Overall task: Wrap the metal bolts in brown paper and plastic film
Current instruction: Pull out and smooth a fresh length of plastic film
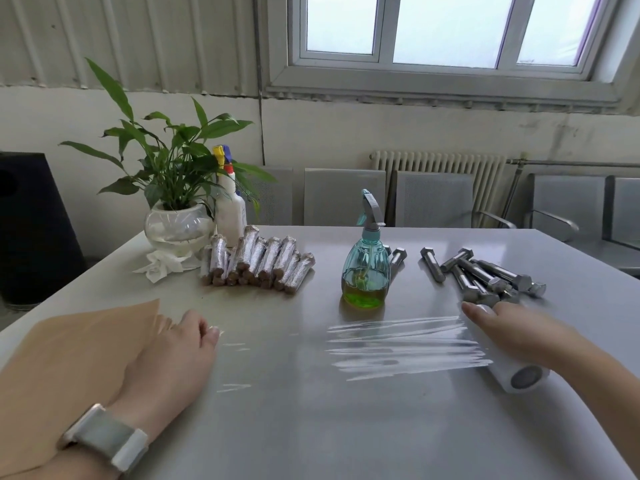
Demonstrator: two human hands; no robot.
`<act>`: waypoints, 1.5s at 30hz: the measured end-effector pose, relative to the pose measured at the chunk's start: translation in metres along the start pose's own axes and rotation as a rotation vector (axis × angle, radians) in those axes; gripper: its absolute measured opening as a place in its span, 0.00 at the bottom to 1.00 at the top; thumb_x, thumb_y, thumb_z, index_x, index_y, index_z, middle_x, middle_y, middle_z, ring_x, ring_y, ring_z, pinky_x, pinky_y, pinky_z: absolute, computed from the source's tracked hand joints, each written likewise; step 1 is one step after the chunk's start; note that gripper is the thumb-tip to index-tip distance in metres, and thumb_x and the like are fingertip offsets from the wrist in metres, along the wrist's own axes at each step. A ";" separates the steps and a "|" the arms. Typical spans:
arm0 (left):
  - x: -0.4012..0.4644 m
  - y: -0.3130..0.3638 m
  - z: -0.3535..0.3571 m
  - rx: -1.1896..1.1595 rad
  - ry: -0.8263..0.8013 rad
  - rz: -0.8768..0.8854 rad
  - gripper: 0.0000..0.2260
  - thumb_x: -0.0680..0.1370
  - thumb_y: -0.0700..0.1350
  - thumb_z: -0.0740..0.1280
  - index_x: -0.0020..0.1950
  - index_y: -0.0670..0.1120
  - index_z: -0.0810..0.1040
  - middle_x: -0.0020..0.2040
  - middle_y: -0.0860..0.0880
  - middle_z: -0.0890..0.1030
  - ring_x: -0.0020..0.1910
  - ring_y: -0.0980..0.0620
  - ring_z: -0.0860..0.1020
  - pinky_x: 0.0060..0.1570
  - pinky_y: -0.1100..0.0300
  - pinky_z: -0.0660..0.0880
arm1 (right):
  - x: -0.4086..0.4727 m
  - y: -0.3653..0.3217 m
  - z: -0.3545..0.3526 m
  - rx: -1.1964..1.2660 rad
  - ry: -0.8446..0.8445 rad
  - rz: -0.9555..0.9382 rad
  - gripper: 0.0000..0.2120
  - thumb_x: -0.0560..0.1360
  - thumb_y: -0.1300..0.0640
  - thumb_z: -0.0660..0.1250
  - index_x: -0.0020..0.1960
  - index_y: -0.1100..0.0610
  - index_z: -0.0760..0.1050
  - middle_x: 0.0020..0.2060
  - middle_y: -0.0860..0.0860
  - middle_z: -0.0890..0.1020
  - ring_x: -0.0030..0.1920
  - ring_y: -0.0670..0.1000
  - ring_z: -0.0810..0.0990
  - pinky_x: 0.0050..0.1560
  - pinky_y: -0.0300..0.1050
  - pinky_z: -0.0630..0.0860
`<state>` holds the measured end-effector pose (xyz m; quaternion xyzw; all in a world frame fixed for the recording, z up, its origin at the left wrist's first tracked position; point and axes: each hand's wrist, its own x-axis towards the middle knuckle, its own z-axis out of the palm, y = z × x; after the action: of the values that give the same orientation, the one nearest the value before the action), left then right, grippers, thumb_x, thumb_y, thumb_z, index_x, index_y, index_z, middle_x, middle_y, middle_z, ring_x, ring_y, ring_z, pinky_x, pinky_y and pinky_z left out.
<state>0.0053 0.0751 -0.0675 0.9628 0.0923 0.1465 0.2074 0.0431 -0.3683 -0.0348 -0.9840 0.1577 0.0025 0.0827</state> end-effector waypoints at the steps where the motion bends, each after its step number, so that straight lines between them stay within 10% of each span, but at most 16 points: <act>1: -0.003 0.003 0.001 0.141 0.016 0.038 0.11 0.81 0.57 0.54 0.46 0.51 0.67 0.39 0.53 0.74 0.46 0.46 0.76 0.41 0.54 0.71 | -0.001 -0.002 0.000 -0.028 0.020 0.007 0.32 0.77 0.30 0.44 0.61 0.52 0.72 0.63 0.56 0.76 0.61 0.56 0.74 0.62 0.53 0.71; 4: -0.014 0.013 0.004 0.437 0.039 0.135 0.11 0.82 0.57 0.50 0.53 0.52 0.65 0.43 0.52 0.81 0.46 0.49 0.83 0.38 0.57 0.73 | -0.006 -0.007 -0.002 -0.079 0.066 0.039 0.35 0.76 0.29 0.42 0.65 0.53 0.71 0.65 0.54 0.75 0.65 0.56 0.73 0.61 0.53 0.70; 17: -0.010 0.005 0.006 0.283 0.225 0.387 0.11 0.68 0.39 0.73 0.37 0.53 0.74 0.35 0.52 0.72 0.31 0.49 0.66 0.37 0.55 0.64 | -0.019 -0.014 -0.008 -0.074 0.044 0.040 0.38 0.74 0.26 0.41 0.64 0.52 0.69 0.63 0.49 0.77 0.57 0.53 0.78 0.57 0.50 0.75; 24: -0.017 0.005 0.003 0.293 0.228 0.448 0.13 0.73 0.51 0.53 0.38 0.53 0.77 0.34 0.54 0.73 0.33 0.48 0.75 0.38 0.52 0.74 | -0.017 -0.013 -0.010 -0.106 0.075 0.032 0.33 0.77 0.30 0.42 0.68 0.48 0.69 0.65 0.49 0.76 0.61 0.53 0.75 0.58 0.50 0.73; 45: -0.017 0.001 0.003 0.221 0.213 0.394 0.18 0.73 0.50 0.53 0.43 0.50 0.83 0.42 0.53 0.80 0.40 0.48 0.80 0.43 0.48 0.76 | -0.006 -0.015 -0.004 -0.182 0.067 0.017 0.35 0.76 0.30 0.43 0.70 0.50 0.67 0.68 0.54 0.74 0.67 0.57 0.71 0.64 0.53 0.69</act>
<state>-0.0095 0.0688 -0.0742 0.9582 -0.0605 0.2738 0.0574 0.0416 -0.3530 -0.0284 -0.9857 0.1677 -0.0152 -0.0124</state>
